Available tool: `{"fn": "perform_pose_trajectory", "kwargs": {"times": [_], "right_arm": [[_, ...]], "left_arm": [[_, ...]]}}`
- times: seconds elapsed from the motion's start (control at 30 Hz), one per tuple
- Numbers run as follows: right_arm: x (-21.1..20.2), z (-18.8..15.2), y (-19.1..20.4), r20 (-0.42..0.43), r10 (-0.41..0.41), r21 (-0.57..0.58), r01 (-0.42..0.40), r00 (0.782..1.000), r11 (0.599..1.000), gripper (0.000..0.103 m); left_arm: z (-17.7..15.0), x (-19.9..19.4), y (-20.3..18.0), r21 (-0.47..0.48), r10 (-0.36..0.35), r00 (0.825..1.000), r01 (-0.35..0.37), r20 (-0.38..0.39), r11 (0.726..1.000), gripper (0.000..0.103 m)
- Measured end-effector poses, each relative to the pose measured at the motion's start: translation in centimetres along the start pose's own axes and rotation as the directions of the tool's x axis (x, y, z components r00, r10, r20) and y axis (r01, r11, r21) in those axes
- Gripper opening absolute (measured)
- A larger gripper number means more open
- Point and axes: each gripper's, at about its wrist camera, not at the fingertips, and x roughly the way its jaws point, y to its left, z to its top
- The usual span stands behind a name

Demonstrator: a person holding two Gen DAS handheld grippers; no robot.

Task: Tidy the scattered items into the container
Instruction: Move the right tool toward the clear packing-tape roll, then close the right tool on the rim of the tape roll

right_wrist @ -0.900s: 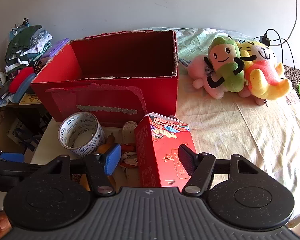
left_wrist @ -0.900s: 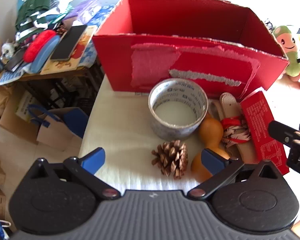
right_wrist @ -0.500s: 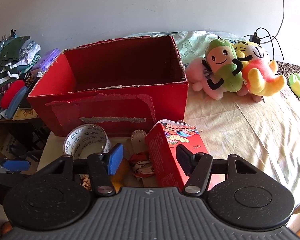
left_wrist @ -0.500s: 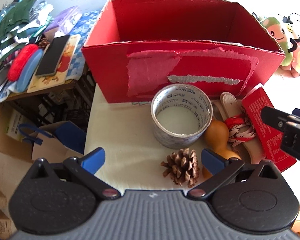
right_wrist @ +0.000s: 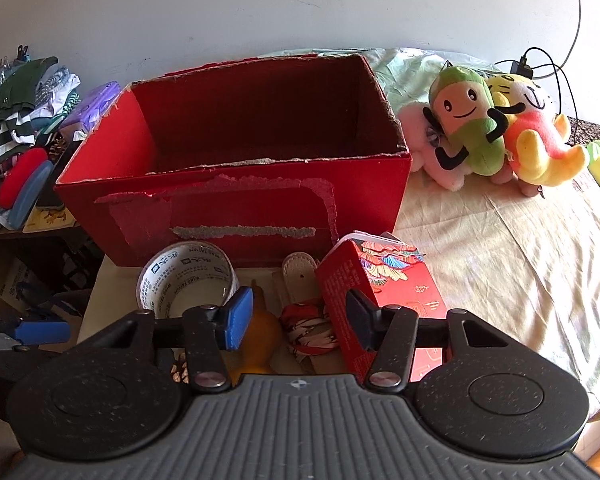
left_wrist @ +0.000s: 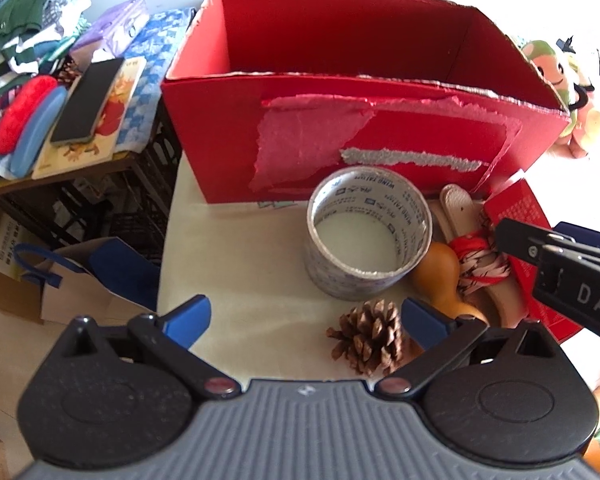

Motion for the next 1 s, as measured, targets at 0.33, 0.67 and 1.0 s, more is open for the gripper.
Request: {"fn": "perform_pose_trajectory", "kwargs": {"times": [0.33,0.67,1.0], "right_arm": [[3.0,1.5,0.4,-0.088,0.131,-0.004,-0.132,0.988,0.991,0.042],[4.7,2.4,1.4,-0.095,0.169,-0.068,-0.175,0.981,0.982,0.037],[6.5,2.9,1.8,-0.18,0.21,-0.043,-0.221,0.961,0.974,0.021]], "left_arm": [[1.1,1.6,1.9,-0.143,-0.115,0.992,0.106,-0.056,0.984,0.068],[2.5,2.1,2.4,-0.179,-0.086,0.996,0.079,-0.03,0.981,0.06],[3.1,3.5,2.5,-0.164,-0.155,0.986,0.143,-0.059,0.976,0.024]]}}
